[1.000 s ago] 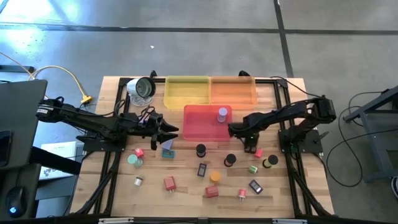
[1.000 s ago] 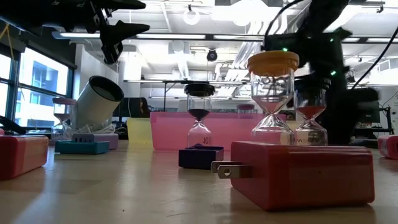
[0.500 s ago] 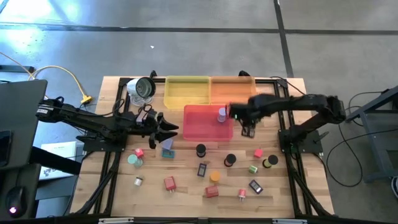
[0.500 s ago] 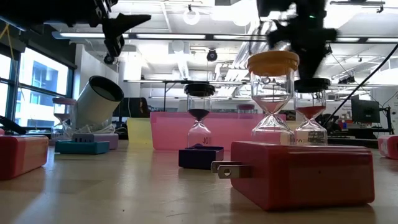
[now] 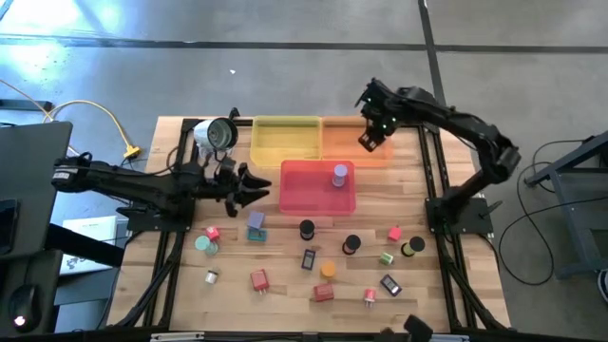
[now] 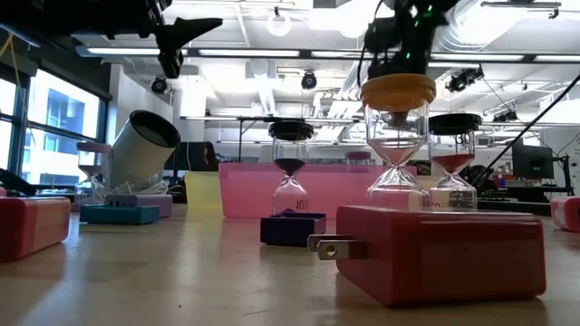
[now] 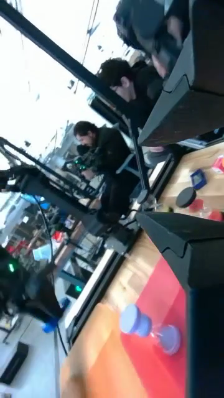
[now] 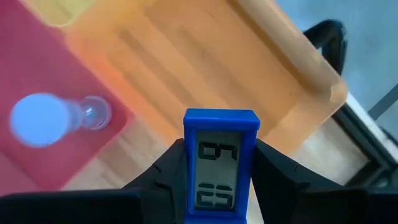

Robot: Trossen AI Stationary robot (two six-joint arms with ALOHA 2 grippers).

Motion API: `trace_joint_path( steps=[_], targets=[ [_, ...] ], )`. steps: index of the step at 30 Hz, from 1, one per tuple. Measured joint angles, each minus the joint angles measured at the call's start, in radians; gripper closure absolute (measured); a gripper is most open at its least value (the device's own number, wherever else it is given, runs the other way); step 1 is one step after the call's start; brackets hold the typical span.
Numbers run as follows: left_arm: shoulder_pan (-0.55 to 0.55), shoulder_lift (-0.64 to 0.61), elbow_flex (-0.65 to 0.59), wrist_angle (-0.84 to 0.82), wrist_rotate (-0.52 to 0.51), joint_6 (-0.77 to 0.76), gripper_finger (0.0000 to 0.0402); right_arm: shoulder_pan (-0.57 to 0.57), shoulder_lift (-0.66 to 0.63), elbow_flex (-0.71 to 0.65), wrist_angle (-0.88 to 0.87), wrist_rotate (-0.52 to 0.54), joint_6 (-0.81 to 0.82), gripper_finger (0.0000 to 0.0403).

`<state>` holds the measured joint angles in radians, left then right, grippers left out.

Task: Pick & Place Office items
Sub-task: Put the blue digital clock into the orange bin, then put the blue charger adapter into the yellow bin

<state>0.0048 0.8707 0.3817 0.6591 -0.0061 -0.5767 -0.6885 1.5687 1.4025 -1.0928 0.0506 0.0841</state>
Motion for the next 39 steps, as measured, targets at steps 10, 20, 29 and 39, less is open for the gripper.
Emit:
trace_joint_path(
  steps=[10, 20, 29, 39],
  targets=[
    [0.241, -0.016, 0.0, -0.017, 0.401, -0.029, 0.0224, -0.07, 0.244, 0.0, 0.038, -0.05, -0.002, 0.0277],
    [0.354, -0.016, 0.0, -0.06, 0.606, -0.045, 0.0224, -0.109, 0.366, 0.0, 0.061, -0.024, -0.026, 0.0277],
    [0.406, -0.016, 0.0, -0.051, 0.76, -0.1, 0.0224, -0.112, 0.368, 0.0, 0.107, -0.015, -0.026, 0.0105],
    [0.472, -0.016, 0.0, -0.048, 0.748, -0.109, 0.0224, -0.1, 0.303, 0.019, 0.079, 0.157, 0.058, 0.0021]
  ],
)
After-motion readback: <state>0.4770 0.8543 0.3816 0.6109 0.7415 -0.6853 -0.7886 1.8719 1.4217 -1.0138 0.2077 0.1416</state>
